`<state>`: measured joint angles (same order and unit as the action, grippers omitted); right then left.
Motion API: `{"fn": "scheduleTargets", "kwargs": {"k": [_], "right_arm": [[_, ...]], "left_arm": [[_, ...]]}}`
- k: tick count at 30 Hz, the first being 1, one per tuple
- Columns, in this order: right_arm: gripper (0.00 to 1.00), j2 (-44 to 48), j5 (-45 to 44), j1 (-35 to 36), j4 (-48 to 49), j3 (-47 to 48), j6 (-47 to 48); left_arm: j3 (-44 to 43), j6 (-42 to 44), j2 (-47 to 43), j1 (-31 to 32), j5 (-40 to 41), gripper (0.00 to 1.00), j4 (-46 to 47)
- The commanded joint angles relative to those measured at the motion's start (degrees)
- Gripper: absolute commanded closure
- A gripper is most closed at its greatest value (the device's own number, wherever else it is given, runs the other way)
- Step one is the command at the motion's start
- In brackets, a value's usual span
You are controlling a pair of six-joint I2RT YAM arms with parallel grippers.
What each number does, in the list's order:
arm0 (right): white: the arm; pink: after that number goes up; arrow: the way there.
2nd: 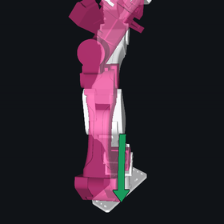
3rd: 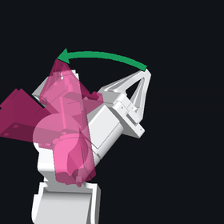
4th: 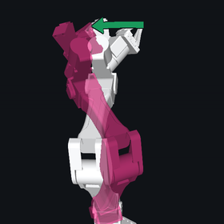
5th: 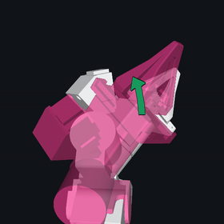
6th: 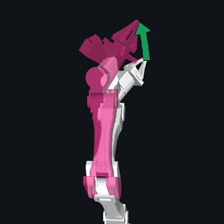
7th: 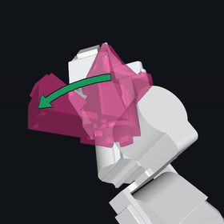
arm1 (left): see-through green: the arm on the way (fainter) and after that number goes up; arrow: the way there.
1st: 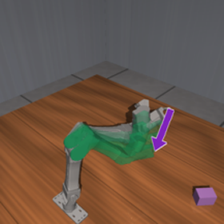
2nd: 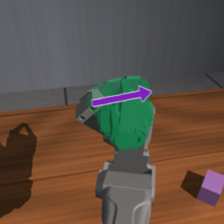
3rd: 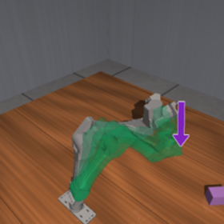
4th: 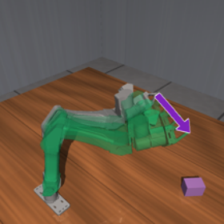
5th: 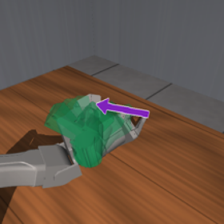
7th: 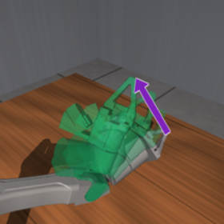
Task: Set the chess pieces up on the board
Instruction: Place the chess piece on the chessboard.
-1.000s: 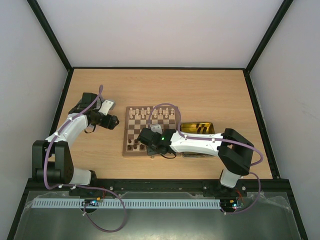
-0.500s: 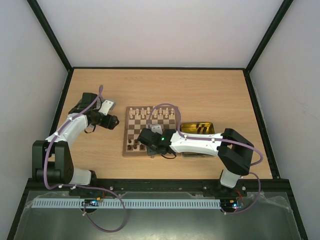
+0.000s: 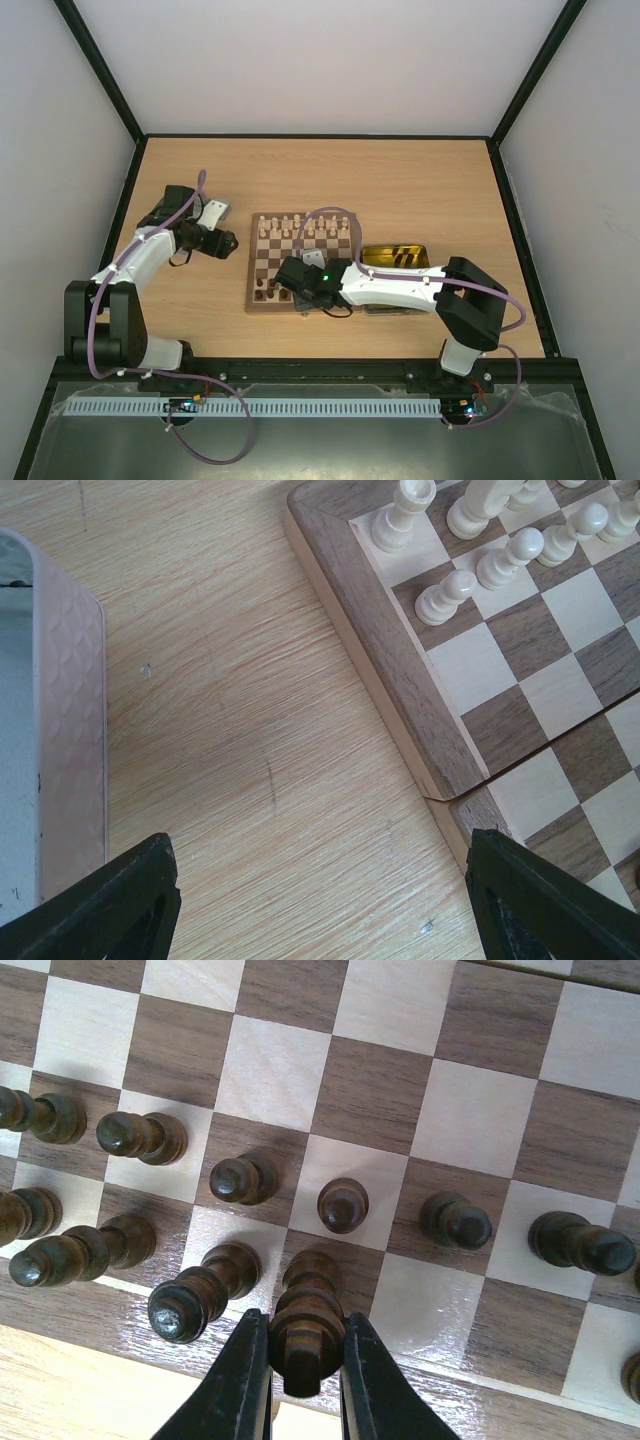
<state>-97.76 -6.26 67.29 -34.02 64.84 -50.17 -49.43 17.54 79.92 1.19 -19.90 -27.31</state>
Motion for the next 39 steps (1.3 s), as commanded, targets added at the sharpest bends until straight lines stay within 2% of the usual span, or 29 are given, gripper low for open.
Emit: {"fn": "scheduleTargets", "kwargs": {"k": [1,39], "right_arm": [[0.98,1.01,-1.65,0.56,-2.55,-0.2,-0.1],[0.98,1.53,-1.47,1.0,-2.13,-1.55,-0.79]], "left_arm": [[0.66,0.31,-0.2,-0.4,-0.27,0.21,-0.16],[0.82,0.39,-0.43,-0.4,-0.23,0.21,-0.02]]}}
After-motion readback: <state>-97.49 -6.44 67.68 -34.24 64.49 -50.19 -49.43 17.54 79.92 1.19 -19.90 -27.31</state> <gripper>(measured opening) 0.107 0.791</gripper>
